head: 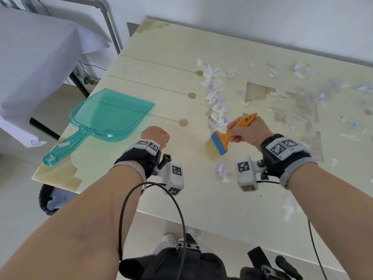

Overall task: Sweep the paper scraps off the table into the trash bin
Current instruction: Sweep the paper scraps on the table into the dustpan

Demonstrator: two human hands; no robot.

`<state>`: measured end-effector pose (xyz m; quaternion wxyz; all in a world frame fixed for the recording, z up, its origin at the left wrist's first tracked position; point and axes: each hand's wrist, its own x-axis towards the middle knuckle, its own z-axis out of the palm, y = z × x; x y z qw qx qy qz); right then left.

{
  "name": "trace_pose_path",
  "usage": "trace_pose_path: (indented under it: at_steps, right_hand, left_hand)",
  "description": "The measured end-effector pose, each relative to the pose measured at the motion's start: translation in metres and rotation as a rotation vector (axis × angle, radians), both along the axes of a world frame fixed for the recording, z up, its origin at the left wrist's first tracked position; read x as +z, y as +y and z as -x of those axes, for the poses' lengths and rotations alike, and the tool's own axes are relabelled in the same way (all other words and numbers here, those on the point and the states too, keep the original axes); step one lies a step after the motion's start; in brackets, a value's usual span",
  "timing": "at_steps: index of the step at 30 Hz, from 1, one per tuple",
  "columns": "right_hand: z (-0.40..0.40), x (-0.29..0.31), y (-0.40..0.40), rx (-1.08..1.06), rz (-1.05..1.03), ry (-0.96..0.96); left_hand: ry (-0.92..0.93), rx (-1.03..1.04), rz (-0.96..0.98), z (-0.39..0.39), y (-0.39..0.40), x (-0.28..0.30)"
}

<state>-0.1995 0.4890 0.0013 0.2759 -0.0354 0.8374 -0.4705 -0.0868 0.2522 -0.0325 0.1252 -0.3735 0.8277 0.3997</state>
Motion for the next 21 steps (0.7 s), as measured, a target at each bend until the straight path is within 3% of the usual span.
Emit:
trace_pose_path:
  at_steps: [4, 9, 12, 17, 21]
  right_hand:
    - [-0.021, 0.003, -0.003, 0.159, 0.107, -0.187]
    - [-0.054, -0.018, -0.010, 0.458, -0.074, -0.350]
    - [-0.036, -0.015, 0.006, 0.363, -0.171, -0.266]
    - [0.004, 0.005, 0.026, 0.105, -0.075, -0.051]
    - [0.009, 0.014, 0.026, 0.096, 0.070, -0.108]
  left_hand:
    - [-0.008, -0.013, 0.000, 0.002, 0.003, -0.002]
    - [0.000, -0.034, -0.012, 0.008, 0.011, -0.003]
    - [0.004, -0.028, -0.031, 0.009, 0.012, -0.005]
    - [0.002, -0.027, -0.044, 0.009, 0.013, -0.008]
    - [0.002, -0.031, -0.050, 0.013, 0.013, -0.007]
